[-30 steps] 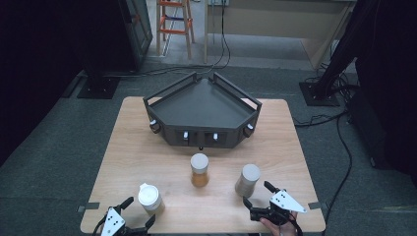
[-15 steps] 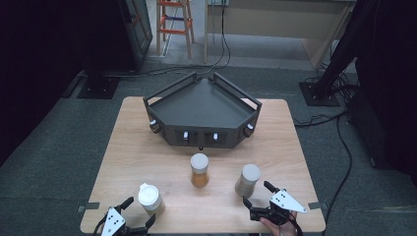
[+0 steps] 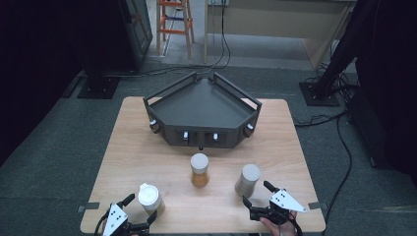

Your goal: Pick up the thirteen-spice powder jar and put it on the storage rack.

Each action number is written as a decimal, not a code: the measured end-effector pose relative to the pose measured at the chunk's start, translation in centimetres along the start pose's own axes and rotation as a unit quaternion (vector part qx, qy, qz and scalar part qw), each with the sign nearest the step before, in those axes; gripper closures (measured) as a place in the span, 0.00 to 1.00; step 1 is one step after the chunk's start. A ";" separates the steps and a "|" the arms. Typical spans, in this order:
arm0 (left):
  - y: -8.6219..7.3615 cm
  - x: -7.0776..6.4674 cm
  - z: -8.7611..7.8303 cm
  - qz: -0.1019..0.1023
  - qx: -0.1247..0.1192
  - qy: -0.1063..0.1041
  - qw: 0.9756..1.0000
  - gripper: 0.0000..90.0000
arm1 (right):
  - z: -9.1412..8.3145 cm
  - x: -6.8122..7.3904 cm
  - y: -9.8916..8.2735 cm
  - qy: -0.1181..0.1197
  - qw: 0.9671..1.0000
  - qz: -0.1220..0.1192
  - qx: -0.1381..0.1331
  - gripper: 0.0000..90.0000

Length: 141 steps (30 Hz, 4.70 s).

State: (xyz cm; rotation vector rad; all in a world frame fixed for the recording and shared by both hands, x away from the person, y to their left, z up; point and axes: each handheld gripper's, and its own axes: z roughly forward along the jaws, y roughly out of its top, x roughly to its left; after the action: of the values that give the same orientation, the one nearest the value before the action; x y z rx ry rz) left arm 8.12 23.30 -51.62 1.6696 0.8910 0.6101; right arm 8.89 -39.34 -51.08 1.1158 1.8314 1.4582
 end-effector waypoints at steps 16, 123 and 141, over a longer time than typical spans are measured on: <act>0.3 0.7 1.2 -0.010 0.014 -0.006 1.000 0.00 | 0.1 0.0 0.0 0.004 1.000 0.000 0.001 0.01; 11.0 3.8 5.8 0.016 0.010 -0.053 0.998 0.34 | 0.3 -0.1 0.0 0.015 1.000 0.002 -0.002 0.01; 15.4 5.0 8.2 0.020 0.004 -0.035 0.999 0.34 | 0.3 -0.1 0.0 0.016 1.000 0.003 0.000 0.01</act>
State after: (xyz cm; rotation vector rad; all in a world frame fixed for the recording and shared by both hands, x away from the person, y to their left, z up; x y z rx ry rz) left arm 21.20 20.69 -39.32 1.7094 0.8129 0.5712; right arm 9.20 -39.27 -51.20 1.1063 1.8515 1.4871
